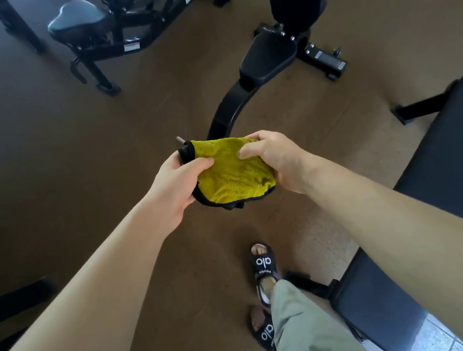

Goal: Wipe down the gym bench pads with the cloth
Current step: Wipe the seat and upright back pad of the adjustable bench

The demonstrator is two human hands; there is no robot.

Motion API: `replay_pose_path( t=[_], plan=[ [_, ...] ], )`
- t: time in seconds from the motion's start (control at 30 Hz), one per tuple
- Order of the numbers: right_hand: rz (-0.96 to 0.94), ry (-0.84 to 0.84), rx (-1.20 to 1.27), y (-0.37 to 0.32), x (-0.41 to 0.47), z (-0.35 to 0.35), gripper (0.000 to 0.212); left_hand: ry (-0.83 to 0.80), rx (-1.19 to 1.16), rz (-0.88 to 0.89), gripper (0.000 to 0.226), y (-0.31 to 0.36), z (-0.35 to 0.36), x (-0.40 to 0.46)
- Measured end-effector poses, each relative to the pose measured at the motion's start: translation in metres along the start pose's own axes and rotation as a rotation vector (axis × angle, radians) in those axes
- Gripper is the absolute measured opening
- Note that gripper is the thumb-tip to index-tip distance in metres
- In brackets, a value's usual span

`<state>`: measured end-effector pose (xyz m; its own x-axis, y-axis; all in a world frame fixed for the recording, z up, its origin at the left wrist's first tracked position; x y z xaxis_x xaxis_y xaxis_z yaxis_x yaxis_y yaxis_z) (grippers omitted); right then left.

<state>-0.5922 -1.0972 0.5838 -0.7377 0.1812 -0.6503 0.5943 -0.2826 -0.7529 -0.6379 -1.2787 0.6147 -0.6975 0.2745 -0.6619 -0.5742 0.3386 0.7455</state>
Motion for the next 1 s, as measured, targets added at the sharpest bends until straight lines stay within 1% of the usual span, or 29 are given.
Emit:
replay_pose_path(
  t=[0.1, 0.23, 0.4, 0.6, 0.7, 0.83, 0.93, 1.0],
  plan=[
    [-0.016, 0.006, -0.016, -0.021, 0.030, -0.002, 0.025, 0.003, 0.010, 0.000, 0.030, 0.020, -0.002, 0.028],
    [-0.118, 0.042, -0.055, -0.059, 0.077, -0.008, 0.017, 0.000, 0.012, 0.002, 0.029, 0.059, 0.001, 0.072],
    [-0.175, 0.104, -0.081, -0.104, 0.130, -0.044, 0.015, -0.057, 0.016, -0.016, 0.027, 0.105, 0.032, 0.134],
    [-0.120, 0.166, -0.068, -0.140, 0.198, -0.087, 0.014, -0.078, 0.055, -0.021, 0.024, 0.156, 0.070, 0.210],
    [-0.086, 0.198, -0.025, -0.150, 0.239, -0.114, 0.019, -0.077, 0.062, -0.022, 0.021, 0.182, 0.088, 0.258],
    [-0.033, 0.258, 0.035, -0.161, 0.287, -0.157, 0.025, -0.079, 0.091, -0.021, 0.023, 0.210, 0.113, 0.321],
    [0.002, 0.296, 0.073, -0.166, 0.326, -0.194, 0.022, -0.080, 0.127, 0.025, 0.027, 0.232, 0.132, 0.366],
    [0.015, 0.328, 0.088, -0.169, 0.354, -0.223, 0.017, -0.033, 0.128, 0.021, 0.026, 0.241, 0.143, 0.399]
  ],
)
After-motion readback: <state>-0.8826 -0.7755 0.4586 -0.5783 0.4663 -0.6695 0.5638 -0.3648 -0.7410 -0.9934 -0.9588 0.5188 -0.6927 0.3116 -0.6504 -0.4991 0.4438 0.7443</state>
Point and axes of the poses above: each hand's wrist, its own x-axis towards the middle knuckle, its own z-axis out of the palm, y = z × x, the point moved 9 cm from there along x, towards the middle knuckle, and after that the axes turned 5 degrees about x, right-handed, at the moved point
